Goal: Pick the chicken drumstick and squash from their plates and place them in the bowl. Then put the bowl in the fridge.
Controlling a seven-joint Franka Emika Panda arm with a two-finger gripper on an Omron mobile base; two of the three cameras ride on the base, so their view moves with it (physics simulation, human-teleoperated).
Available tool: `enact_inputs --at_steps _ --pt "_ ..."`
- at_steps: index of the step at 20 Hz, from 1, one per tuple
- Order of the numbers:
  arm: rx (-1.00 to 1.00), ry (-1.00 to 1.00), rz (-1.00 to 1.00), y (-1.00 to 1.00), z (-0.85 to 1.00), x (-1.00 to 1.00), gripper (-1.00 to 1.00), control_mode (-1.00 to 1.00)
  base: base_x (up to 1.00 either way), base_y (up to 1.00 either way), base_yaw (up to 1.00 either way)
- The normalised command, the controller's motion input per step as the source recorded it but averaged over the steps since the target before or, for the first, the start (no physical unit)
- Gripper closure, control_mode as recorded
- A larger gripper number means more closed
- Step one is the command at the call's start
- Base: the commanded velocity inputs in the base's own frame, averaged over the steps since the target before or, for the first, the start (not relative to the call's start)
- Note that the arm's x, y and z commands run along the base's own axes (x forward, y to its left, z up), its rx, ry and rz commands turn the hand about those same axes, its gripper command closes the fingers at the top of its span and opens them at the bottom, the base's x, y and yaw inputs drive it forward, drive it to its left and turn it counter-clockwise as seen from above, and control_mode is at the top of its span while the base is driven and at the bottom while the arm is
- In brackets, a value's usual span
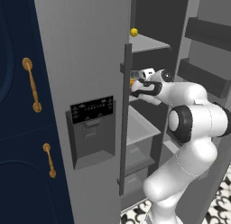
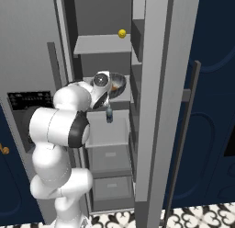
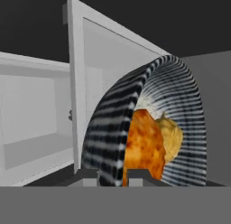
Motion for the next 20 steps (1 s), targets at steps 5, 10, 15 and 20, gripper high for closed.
enact_inputs --at_steps 5,10,15,20 --pt "0.0 0.01 0.02 -0.21 -0.32 0.33 1.0 -1.0 0.0 0.0 0.0" --pt "0.0 0.0 0.01 -0.09 -0.13 0.33 -1.0 -1.0 0.0 0.0 0.0" --pt "-0.01 -0.18 0.0 0.08 0.08 -0.09 -1.0 -1.0 0.0 0.0 0.0" --pt "-0.05 -0.09 0.0 0.28 0.3 -0.23 -1.0 -1.0 0.0 0.0 0.0"
